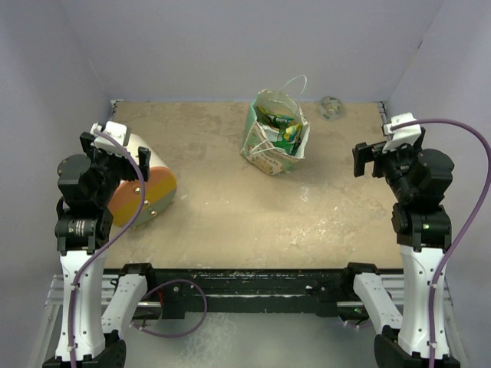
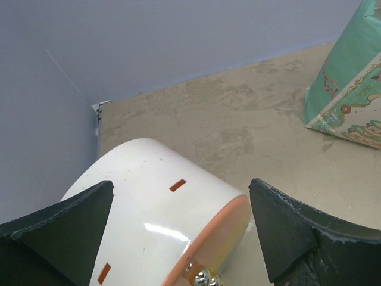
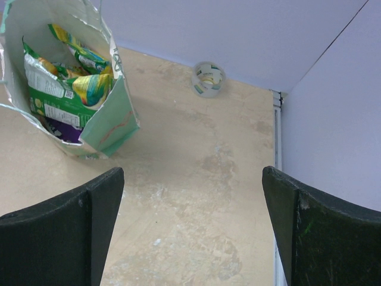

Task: Place the snacks into the paper bag
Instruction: Reset both arms

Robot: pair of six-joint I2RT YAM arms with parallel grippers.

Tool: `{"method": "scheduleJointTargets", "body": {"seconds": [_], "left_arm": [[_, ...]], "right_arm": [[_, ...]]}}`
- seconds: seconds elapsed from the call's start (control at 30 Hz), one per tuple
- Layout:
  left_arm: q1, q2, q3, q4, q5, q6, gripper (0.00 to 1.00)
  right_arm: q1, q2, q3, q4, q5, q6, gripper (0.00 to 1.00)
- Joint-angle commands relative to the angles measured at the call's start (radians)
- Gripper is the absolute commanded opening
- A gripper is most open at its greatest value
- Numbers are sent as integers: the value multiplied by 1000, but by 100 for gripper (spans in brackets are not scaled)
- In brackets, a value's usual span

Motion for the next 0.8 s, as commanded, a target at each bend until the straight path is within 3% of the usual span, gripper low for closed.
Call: {"method": "scheduleJointTargets", "body": {"seconds": [0.0,0.77], "left_arm": [[10,-35,-27,47,-8,-31,99],[12,-24,-86,79,30,-35,99]], "right_arm": [[-18,-30,-41,71,-36,-2,100],[-31,6,-63,100,-57,25,100]]}}
